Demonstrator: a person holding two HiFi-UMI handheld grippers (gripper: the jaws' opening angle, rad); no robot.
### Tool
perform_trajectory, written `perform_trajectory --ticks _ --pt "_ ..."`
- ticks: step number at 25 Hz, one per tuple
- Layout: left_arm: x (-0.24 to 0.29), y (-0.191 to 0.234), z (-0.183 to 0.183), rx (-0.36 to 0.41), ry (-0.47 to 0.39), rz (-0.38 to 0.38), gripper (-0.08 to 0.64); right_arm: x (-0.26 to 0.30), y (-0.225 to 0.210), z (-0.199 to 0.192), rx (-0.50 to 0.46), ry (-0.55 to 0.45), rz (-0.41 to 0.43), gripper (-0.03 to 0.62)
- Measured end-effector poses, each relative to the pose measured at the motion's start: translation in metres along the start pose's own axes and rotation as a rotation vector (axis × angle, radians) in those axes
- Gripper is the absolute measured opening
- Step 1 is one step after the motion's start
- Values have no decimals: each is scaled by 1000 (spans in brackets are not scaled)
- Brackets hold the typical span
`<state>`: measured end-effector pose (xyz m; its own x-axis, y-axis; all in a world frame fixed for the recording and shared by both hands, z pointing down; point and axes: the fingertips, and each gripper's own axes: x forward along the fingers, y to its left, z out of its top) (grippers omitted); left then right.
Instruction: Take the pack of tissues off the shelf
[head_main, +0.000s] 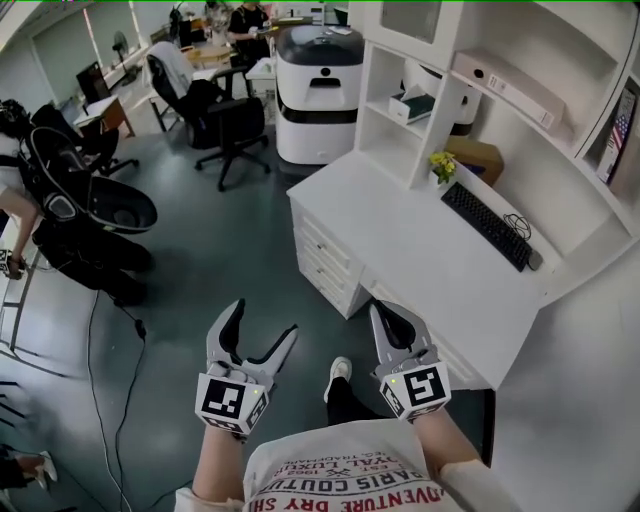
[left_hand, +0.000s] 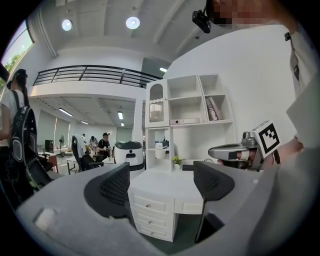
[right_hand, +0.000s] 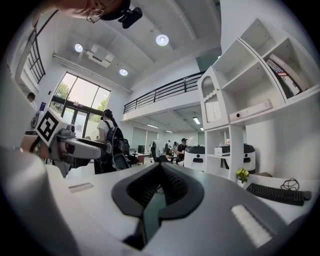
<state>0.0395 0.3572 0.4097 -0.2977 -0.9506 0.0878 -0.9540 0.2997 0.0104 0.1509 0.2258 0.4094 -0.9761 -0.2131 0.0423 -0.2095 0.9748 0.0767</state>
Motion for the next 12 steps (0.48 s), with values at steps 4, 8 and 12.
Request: perform_trajectory --ticks 4,8,12 --pt "78 13 15 15 -1 -25 400 50 -58 -1 -15 15 -24 2" --pt "166 20 33 28 -17 -66 398 93 -122 1 -36 18 -56 2" --pt "244 18 47 51 -35 -122 394 127 -174 3 -49 -5 -81 2"
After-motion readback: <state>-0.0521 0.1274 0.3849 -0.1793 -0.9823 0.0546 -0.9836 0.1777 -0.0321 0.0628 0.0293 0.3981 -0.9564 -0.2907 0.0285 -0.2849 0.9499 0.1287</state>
